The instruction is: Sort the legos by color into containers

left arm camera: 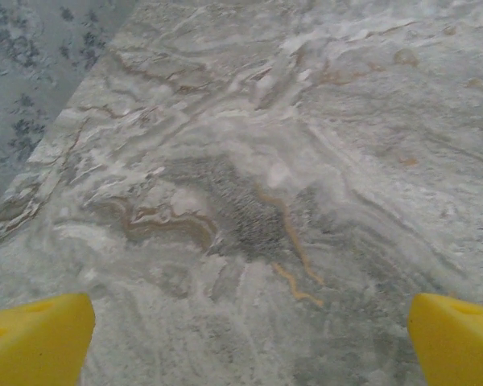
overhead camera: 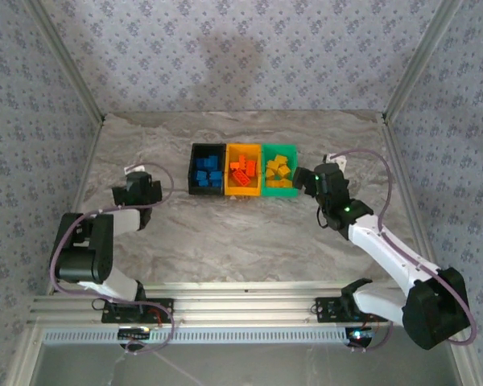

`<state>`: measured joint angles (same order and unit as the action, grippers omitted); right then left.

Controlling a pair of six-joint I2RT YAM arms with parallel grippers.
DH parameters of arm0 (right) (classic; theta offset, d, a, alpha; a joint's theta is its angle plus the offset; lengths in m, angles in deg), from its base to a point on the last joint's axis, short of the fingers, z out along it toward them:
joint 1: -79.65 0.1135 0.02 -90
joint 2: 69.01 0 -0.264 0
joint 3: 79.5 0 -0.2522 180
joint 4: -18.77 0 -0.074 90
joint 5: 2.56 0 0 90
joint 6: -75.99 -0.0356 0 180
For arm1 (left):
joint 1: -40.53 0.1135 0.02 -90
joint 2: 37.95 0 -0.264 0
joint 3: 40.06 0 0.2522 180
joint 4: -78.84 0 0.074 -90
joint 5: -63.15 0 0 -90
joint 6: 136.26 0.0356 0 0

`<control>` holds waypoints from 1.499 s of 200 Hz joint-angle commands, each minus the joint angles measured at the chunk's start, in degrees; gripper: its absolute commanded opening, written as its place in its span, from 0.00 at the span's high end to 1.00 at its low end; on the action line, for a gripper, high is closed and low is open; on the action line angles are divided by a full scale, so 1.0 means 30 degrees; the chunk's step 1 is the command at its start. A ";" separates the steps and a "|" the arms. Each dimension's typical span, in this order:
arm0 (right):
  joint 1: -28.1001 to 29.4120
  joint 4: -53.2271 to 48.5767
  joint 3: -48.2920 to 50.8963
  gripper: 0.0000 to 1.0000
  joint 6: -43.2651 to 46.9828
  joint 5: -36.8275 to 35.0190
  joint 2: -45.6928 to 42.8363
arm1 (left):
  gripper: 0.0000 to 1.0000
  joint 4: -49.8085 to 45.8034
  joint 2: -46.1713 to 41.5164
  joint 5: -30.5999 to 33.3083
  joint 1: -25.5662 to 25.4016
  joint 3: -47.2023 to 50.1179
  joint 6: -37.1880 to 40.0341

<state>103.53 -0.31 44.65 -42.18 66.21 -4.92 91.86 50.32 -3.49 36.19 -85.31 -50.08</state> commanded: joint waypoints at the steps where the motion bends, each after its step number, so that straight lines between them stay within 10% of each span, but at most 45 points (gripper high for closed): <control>1: -0.0714 0.0976 0.0830 0.00 0.0877 -0.0634 -0.0627 | 0.00 0.4380 -0.0674 -0.2139 0.0096 0.1394 0.1102; 29: -0.1857 0.2764 0.2220 0.00 0.1299 -0.0092 -0.1443 | 0.00 0.6928 -0.0115 -0.5818 0.1439 0.2726 0.0715; 100: -0.4429 0.7391 0.5275 0.00 0.7645 -0.0361 -0.2594 | 0.00 0.6703 -0.0101 -0.5938 0.1475 0.2644 0.0722; 196: -0.7949 2.0672 0.7804 0.00 0.9609 0.3644 0.8274 | 0.00 0.6797 -0.0071 -0.5961 0.1488 0.2671 0.0719; 208: -0.7992 1.6947 0.6667 0.00 0.9336 0.3651 0.7520 | 0.00 0.6802 -0.0063 -0.5960 0.1496 0.2645 0.0742; 300: -0.8156 1.8061 0.6939 0.00 0.9329 0.3863 0.7731 | 0.00 0.6803 -0.0063 -0.5961 0.1503 0.2643 0.0729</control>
<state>79.20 52.43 66.44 -14.97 77.46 18.73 110.31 50.26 -20.24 40.50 -77.03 -48.57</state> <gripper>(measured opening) 0.998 0.997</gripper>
